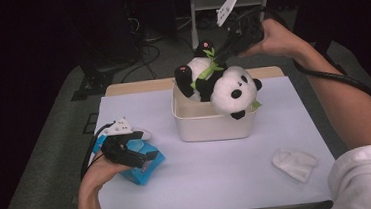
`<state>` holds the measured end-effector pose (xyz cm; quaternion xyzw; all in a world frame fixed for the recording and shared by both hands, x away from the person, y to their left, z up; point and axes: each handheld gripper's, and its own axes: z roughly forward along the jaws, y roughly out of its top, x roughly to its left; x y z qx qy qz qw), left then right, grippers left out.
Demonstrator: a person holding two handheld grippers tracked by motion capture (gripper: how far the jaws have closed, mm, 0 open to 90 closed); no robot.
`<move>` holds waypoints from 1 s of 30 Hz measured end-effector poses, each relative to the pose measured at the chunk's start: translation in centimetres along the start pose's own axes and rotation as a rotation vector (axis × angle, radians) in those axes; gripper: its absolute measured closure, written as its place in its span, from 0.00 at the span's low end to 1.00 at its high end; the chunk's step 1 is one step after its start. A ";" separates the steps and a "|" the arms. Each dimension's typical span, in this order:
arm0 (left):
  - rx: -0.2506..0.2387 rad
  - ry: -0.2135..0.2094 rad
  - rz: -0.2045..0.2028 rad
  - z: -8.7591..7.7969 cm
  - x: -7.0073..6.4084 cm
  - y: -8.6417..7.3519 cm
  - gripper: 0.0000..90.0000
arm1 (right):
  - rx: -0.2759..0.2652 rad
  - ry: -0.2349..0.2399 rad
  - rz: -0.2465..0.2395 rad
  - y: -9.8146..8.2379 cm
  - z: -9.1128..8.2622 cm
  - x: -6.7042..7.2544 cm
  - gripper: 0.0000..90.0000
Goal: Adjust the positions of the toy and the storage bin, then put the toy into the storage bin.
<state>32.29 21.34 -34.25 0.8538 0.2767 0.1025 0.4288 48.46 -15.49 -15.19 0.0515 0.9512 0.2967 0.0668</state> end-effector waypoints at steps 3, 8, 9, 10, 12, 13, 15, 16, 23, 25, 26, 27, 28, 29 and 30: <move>0.001 -0.001 -0.003 0.0 0.0 0.0 0.10 | -0.002 0.007 0.006 0.0 0.3 -0.4 0.86; 0.000 -0.002 -0.003 0.0 0.0 0.0 0.10 | 0.003 0.018 0.012 -0.1 1.1 -0.9 0.86; 0.000 -0.003 -0.005 0.0 0.0 0.0 0.10 | 0.006 0.020 0.011 -0.2 1.3 -1.0 0.86; -0.001 -0.001 -0.003 -0.1 -0.1 0.0 0.10 | 0.008 0.023 0.013 -0.2 1.5 -1.1 0.86; -0.006 -0.002 0.000 -0.1 -0.2 0.1 0.10 | 0.006 0.025 0.020 -0.3 1.9 -1.2 0.86; -0.007 -0.003 -0.001 -0.2 -0.2 0.1 0.10 | 0.002 0.029 0.027 -0.4 2.1 -1.3 0.86; -0.007 -0.006 0.002 -0.2 -0.3 0.1 0.10 | -0.006 0.034 0.032 -0.6 2.4 -1.5 0.85; -0.007 -0.006 0.001 -0.1 -0.3 0.1 0.10 | -0.007 0.034 0.037 -0.6 2.6 -1.6 0.86; -0.005 -0.007 0.004 -0.1 -0.2 0.1 0.10 | -0.003 0.043 0.041 -0.4 2.8 -2.4 0.85; -0.002 -0.007 0.003 0.0 -0.1 0.1 0.10 | -0.003 0.048 0.044 -0.4 2.9 -2.7 0.85; 0.001 -0.006 -0.002 0.0 -0.1 0.1 0.10 | -0.001 0.051 0.044 -0.5 2.9 -2.9 0.85; 0.001 -0.007 -0.003 0.1 0.0 0.1 0.10 | 0.001 0.054 0.044 -0.6 3.1 -3.0 0.85; 0.001 -0.007 -0.005 0.1 0.0 0.0 0.10 | 0.004 0.055 0.047 -0.7 3.3 -3.0 0.85; 0.002 -0.006 -0.005 0.1 0.1 0.0 0.10 | 0.005 0.057 0.049 -0.8 3.5 -3.0 0.85; 0.004 -0.008 -0.004 0.2 0.1 0.0 0.10 | 0.003 0.062 0.052 -1.0 3.7 -3.0 0.85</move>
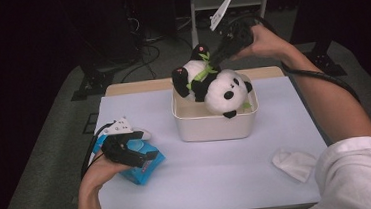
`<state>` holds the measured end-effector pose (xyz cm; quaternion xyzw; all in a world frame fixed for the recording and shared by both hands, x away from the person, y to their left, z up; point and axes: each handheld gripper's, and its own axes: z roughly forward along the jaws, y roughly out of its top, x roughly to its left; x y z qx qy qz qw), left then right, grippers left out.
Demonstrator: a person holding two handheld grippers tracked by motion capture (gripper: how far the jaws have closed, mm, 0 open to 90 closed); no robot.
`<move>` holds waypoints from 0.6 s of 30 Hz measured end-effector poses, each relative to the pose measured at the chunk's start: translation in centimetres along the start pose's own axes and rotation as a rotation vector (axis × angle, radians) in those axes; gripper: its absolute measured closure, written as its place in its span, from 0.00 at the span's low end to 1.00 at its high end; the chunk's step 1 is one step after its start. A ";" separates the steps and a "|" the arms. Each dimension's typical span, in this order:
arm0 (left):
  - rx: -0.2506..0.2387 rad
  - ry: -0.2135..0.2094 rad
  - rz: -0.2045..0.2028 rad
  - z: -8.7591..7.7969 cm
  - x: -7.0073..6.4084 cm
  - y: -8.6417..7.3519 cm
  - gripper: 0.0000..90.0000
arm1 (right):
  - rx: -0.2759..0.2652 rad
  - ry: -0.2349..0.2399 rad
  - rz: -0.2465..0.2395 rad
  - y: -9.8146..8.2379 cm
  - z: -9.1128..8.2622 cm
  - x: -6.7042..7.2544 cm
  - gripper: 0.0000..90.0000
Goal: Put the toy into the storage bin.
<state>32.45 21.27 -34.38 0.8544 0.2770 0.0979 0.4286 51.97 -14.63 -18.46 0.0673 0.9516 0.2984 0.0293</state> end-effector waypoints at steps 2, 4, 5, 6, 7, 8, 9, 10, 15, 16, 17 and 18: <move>0.006 -0.002 -0.002 0.1 0.0 0.0 0.10 | -0.005 0.007 0.004 -0.3 0.5 -0.1 0.85; 0.006 -0.003 0.003 0.1 0.0 0.1 0.10 | -0.019 0.004 0.011 -0.4 0.5 -0.3 0.85; 0.005 -0.004 0.006 0.1 -0.1 0.1 0.10 | -0.021 0.006 0.017 -0.4 0.5 -0.3 0.85; 0.004 -0.003 0.006 0.1 -0.1 0.2 0.10 | -0.022 0.001 0.015 -0.4 0.5 -0.4 0.85; 0.003 -0.004 0.009 0.1 -0.1 0.2 0.10 | -0.021 0.000 0.021 -0.4 0.5 -0.4 0.85; 0.001 -0.004 0.011 0.1 -0.2 0.3 0.10 | -0.023 0.002 0.021 -0.4 0.5 -0.4 0.85; 0.000 -0.004 0.011 0.1 -0.2 0.3 0.10 | -0.020 -0.001 0.019 -0.4 0.5 -0.4 0.85; 0.001 -0.003 0.012 0.0 -0.2 0.3 0.10 | -0.018 0.000 0.018 -0.4 0.5 -0.3 0.85; 0.002 -0.008 0.013 0.2 -0.2 0.4 0.10 | -0.021 0.024 0.012 -0.5 1.2 0.0 0.85; 0.003 -0.007 0.015 0.3 -0.3 0.4 0.10 | -0.023 0.028 0.010 -0.5 1.4 0.1 0.85; 0.004 -0.009 0.014 0.3 -0.3 0.5 0.10 | -0.021 0.029 0.011 -0.5 1.5 0.2 0.85; 0.004 -0.011 0.017 0.4 -0.3 0.5 0.10 | -0.023 0.033 0.008 -0.5 1.6 0.1 0.85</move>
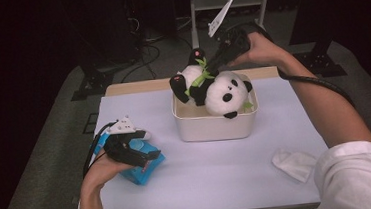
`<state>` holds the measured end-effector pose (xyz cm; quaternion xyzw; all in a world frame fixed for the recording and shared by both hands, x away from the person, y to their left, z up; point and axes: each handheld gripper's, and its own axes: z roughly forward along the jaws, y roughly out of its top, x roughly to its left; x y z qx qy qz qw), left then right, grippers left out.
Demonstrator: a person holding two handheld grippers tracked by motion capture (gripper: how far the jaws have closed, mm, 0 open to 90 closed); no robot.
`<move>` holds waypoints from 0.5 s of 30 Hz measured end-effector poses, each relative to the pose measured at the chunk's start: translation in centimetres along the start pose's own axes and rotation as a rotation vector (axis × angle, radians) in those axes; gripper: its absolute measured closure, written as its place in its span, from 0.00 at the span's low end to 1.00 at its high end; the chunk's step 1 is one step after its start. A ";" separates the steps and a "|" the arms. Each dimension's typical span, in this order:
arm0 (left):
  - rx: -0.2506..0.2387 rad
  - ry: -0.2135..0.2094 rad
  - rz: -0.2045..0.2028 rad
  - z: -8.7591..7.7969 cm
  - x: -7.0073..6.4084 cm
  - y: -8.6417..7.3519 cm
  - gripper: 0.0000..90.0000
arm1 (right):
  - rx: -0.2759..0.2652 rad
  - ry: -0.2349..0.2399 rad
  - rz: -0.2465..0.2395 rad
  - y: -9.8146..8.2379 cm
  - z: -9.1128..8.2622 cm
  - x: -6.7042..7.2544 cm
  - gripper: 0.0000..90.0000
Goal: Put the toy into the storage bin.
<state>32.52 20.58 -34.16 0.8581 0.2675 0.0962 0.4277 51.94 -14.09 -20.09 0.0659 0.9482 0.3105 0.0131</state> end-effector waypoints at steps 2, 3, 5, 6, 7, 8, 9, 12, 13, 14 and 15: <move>0.000 -0.002 0.001 0.0 0.0 0.1 0.10 | 0.005 0.006 0.002 0.0 0.2 0.1 0.85; 0.000 -0.002 0.000 0.0 0.0 0.1 0.10 | 0.008 0.010 -0.001 0.0 0.4 0.1 0.85; 0.003 -0.003 -0.003 0.1 0.0 0.1 0.10 | 0.014 0.021 -0.005 0.0 0.6 0.1 0.85; 0.003 -0.004 -0.004 0.2 0.1 0.0 0.10 | 0.014 0.025 -0.004 0.0 0.7 0.2 0.85; 0.005 -0.004 -0.002 0.2 0.1 0.0 0.10 | 0.014 0.029 -0.005 0.0 0.8 0.2 0.85; 0.007 -0.003 -0.003 0.2 0.1 0.0 0.10 | 0.009 0.038 -0.002 0.0 0.8 0.2 0.85; 0.005 -0.003 -0.003 0.2 0.1 0.1 0.10 | 0.004 0.044 -0.004 0.0 0.9 0.2 0.85; 0.000 -0.005 0.002 0.2 0.1 0.2 0.10 | 0.004 0.050 -0.004 0.0 1.1 0.3 0.85; -0.001 -0.006 0.002 0.2 0.1 0.2 0.10 | 0.005 0.049 -0.006 0.0 1.2 0.3 0.85; -0.003 -0.007 0.001 0.2 0.1 0.3 0.10 | 0.015 0.045 -0.003 0.0 1.3 0.3 0.85; -0.002 -0.007 0.003 0.2 0.1 0.3 0.10 | 0.020 0.045 -0.003 0.1 1.5 0.3 0.85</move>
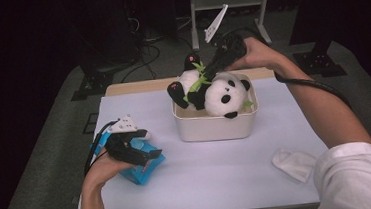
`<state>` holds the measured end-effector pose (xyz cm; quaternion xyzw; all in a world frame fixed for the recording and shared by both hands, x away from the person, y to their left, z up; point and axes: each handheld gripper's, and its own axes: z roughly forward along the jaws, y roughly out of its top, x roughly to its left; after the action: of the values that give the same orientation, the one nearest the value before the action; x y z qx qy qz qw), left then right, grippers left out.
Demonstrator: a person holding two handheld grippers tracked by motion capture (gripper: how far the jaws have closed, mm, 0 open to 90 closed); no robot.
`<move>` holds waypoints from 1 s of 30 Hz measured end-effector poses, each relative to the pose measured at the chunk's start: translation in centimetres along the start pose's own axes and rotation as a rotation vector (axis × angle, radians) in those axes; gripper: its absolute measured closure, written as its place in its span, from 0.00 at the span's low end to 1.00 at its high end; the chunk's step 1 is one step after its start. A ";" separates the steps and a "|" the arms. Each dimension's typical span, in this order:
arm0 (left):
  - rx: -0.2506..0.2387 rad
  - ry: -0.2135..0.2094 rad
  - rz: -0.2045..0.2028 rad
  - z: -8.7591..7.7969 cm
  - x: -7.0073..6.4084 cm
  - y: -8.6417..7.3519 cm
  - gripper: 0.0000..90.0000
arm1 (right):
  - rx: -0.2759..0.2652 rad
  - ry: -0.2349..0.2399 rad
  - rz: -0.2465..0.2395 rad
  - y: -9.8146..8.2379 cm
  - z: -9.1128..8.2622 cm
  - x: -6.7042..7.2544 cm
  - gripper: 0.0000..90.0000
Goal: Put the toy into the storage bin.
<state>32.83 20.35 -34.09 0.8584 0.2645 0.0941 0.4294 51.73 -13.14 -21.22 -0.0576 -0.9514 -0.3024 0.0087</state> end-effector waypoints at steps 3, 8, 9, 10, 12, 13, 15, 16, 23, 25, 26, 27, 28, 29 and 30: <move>0.003 -0.003 0.003 0.0 0.0 0.0 0.10 | 0.032 -0.001 0.002 -0.1 0.9 -0.1 0.85; 0.001 -0.005 0.000 0.0 0.2 -0.1 0.10 | 0.067 0.034 0.028 -1.0 2.6 -0.4 0.85; 0.001 -0.005 -0.001 0.1 0.2 -0.1 0.10 | 0.079 0.039 0.028 -1.2 3.0 -0.5 0.85; 0.006 -0.006 0.001 0.1 0.2 -0.1 0.10 | 0.095 0.041 0.032 -1.5 3.5 -0.5 0.85; 0.005 -0.005 0.003 0.1 0.2 -0.1 0.10 | 0.116 0.052 0.043 -2.1 4.4 -0.4 0.85; 0.004 -0.008 0.006 0.1 0.1 0.0 0.10 | 0.122 0.058 0.046 -2.4 4.8 -0.4 0.85; 0.003 -0.006 0.007 0.0 0.0 0.0 0.10 | 0.125 0.069 0.057 -3.1 5.5 -0.4 0.85; 0.002 -0.004 0.007 0.0 -0.1 0.0 0.10 | 0.117 0.073 0.060 -3.4 5.8 -0.4 0.85; 0.002 -0.008 0.017 0.0 -0.5 0.2 0.10 | 0.090 0.077 0.085 -4.5 6.7 -0.2 0.81; 0.000 -0.008 0.019 0.0 -0.6 0.2 0.10 | 0.071 0.077 0.093 -4.7 6.6 -0.2 0.78; 0.001 -0.008 0.020 0.0 -0.6 0.2 0.10 | 0.068 0.072 0.100 -4.8 6.5 -0.1 0.77; 0.002 -0.008 0.023 0.0 -0.6 0.2 0.10 | 0.062 0.067 0.094 -4.9 6.4 -0.1 0.77; 0.002 -0.008 0.024 0.0 -0.6 0.2 0.10 | 0.061 0.063 0.100 -4.9 6.2 0.0 0.76; 0.003 -0.007 0.027 -0.1 -0.6 0.2 0.10 | 0.053 0.060 0.096 -4.9 6.1 0.1 0.75; 0.003 -0.007 0.028 -0.1 -0.6 0.2 0.10 | 0.053 0.055 0.102 -5.0 5.9 0.2 0.74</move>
<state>32.34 19.97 -33.80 0.8629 0.2511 0.0966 0.4277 51.06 -13.70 -28.91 -0.0973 -0.9543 -0.2778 0.0515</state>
